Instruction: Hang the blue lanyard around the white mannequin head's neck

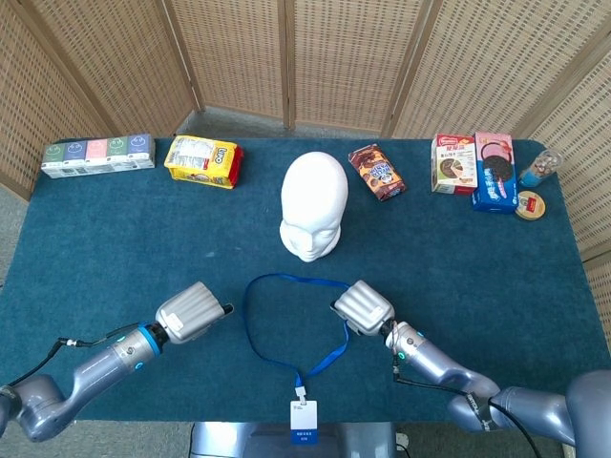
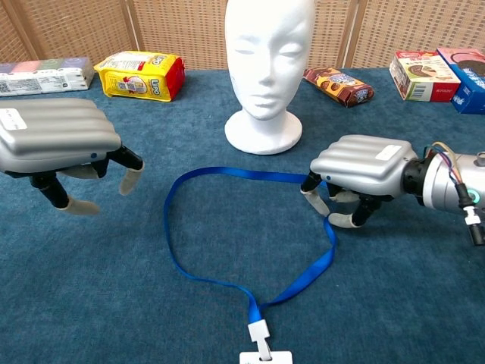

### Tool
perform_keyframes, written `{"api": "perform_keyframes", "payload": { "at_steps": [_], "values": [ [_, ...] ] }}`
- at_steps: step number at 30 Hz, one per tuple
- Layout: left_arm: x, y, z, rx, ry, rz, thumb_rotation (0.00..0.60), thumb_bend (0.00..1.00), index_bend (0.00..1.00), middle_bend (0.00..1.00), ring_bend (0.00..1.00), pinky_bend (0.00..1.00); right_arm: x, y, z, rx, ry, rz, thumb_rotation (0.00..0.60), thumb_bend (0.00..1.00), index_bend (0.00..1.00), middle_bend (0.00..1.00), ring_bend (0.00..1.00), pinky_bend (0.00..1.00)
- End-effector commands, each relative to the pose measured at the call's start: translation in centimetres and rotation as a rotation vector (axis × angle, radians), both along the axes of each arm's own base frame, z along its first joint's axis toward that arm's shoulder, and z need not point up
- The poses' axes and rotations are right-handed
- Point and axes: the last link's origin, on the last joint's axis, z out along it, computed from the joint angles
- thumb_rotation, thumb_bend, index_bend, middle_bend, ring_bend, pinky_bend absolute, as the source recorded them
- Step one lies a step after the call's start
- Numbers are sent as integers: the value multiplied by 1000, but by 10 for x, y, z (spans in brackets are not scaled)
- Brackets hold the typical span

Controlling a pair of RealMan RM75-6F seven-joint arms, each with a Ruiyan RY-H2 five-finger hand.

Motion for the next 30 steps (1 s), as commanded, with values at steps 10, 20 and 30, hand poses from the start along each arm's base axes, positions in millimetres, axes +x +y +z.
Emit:
{"api": "perform_keyframes", "payload": {
  "at_steps": [10,20,30],
  "values": [
    [16,20,-23,-27,74,-48,594,243,474,1000,1000,1000,-2,-2,-1,-5,1,-11,600,447,715,1000,1000,1000],
    [29,30,-43,-52,121,-80,594,246,474,1000,1000,1000,-6,-3,-1,-10,0,-27,600,447,716,1000,1000,1000],
    [36,32,-58,-68,135,-95,594,245,474,1000,1000,1000,-7,-5,0,-15,-5,-31,600,448,717,1000,1000,1000]
  ]
}}
